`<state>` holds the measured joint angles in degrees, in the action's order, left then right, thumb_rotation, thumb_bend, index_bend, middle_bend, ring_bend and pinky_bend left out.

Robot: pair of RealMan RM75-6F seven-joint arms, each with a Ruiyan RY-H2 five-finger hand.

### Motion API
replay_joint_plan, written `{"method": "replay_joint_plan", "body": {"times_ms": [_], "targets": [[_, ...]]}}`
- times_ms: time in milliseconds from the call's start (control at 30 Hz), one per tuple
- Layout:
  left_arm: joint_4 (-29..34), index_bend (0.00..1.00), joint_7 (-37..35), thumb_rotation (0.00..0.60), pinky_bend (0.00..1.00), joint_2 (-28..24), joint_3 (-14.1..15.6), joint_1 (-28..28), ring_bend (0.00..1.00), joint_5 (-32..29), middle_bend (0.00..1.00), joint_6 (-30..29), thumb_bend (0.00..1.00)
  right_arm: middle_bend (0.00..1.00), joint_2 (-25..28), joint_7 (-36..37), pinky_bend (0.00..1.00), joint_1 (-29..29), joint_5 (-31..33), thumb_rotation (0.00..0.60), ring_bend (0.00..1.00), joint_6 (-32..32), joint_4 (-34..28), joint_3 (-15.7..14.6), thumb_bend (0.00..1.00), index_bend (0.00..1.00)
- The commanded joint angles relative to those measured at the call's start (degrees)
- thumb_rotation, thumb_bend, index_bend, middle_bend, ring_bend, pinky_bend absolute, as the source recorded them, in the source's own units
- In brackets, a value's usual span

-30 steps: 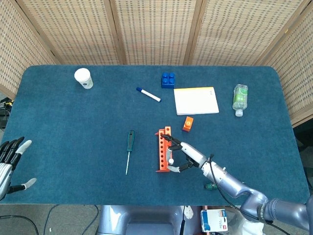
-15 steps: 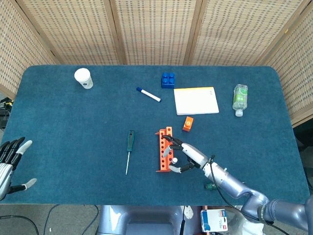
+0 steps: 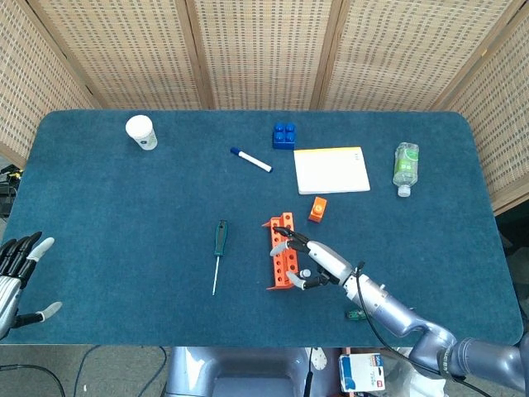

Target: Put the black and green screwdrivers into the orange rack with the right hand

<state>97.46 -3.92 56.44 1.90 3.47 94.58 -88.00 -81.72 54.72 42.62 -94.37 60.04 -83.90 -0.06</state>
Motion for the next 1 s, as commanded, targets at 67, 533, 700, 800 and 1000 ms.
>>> {"method": "replay_joint_plan", "body": {"times_ms": [67,533,700,800,1000], "targets": [[0.0,0.0,-0.1,0.6,0.0,0.0,0.0,0.0,0.0,0.1,0.0,-0.1,0.0,0.0,0.9,-0.7,0.0,0.0,-0.2,0.6,0.0,0.6,-1.2,0.2,0.47,0.19],[-0.2,0.0,-1.0,0.6,0.0,-0.3,0.3,-0.2,0.0,1.1,0.0,-0.8,0.0,0.0,6.9,-11.6,0.0,-1.3,0.5,0.6,0.0,2.7,-8.8,1.2,0.28,0.06],[-0.4,0.0,-1.5,0.6,0.0,-0.5,0.6,-0.3,0.0,1.8,0.0,-1.2,0.0,0.0,10.4,-17.6,0.0,-2.6,0.3,0.6,0.0,4.6,-12.7,1.5,0.14,0.06],[-0.5,0.0,-1.8,0.6,0.0,-0.6,0.7,-0.5,0.0,2.1,0.0,-1.6,0.0,0.0,11.5,-22.6,0.0,-3.7,0.0,0.6,0.0,6.0,-13.4,1.6,0.04,0.06],[-0.6,0.0,-2.1,0.6,0.0,-0.6,1.0,-0.6,0.0,2.8,0.0,-1.9,0.0,0.0,12.6,-28.2,0.0,-4.9,1.4,0.6,0.0,7.0,-15.9,2.6,0.0,0.06]]}}
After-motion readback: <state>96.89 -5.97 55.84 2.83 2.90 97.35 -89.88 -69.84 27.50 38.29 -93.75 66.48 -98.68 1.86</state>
